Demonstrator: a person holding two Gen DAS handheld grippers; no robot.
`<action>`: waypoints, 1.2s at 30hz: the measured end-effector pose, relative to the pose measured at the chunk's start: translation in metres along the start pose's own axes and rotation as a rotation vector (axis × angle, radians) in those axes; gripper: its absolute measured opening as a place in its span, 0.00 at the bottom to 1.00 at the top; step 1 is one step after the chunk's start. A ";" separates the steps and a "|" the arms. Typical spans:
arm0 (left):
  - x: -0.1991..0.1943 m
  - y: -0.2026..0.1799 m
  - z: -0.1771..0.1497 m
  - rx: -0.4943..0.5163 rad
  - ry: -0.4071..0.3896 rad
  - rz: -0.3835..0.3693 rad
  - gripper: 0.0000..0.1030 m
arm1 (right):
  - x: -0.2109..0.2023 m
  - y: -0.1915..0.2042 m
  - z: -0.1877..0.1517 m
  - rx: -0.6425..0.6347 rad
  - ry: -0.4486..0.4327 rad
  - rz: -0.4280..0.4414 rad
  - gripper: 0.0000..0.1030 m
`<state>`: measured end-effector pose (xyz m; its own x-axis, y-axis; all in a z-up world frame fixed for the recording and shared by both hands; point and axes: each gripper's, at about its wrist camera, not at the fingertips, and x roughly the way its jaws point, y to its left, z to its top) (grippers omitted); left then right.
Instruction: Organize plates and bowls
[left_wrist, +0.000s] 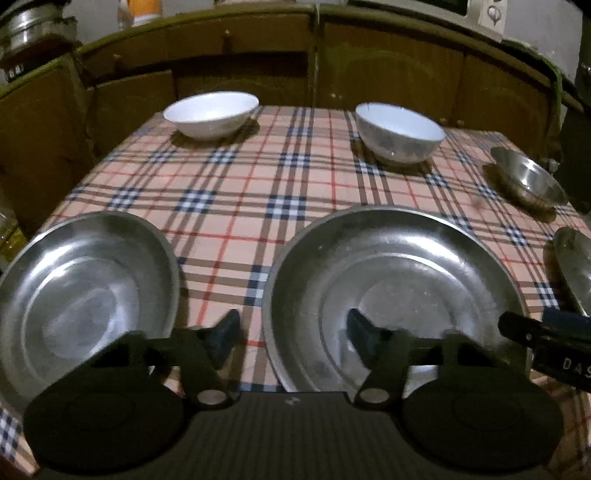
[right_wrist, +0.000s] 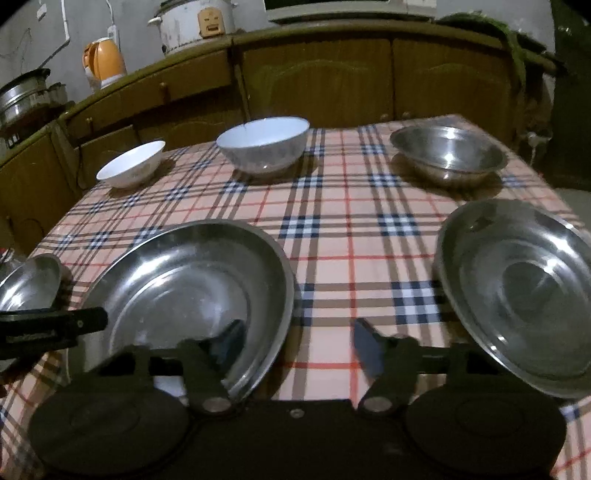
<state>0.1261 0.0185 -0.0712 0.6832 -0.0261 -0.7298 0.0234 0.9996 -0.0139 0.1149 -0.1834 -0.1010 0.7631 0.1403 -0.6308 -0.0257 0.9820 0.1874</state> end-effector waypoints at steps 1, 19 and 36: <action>0.004 0.000 0.001 -0.001 0.010 -0.005 0.43 | 0.003 -0.001 0.002 0.002 0.010 0.009 0.45; -0.027 -0.017 0.023 -0.002 -0.059 -0.029 0.14 | -0.041 -0.009 0.018 -0.008 -0.071 -0.004 0.20; -0.071 -0.054 0.021 0.080 -0.094 -0.079 0.15 | -0.111 -0.032 0.016 -0.021 -0.130 -0.067 0.20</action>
<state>0.0917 -0.0339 -0.0049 0.7422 -0.1093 -0.6612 0.1355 0.9907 -0.0117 0.0412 -0.2321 -0.0250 0.8408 0.0580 -0.5382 0.0157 0.9912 0.1313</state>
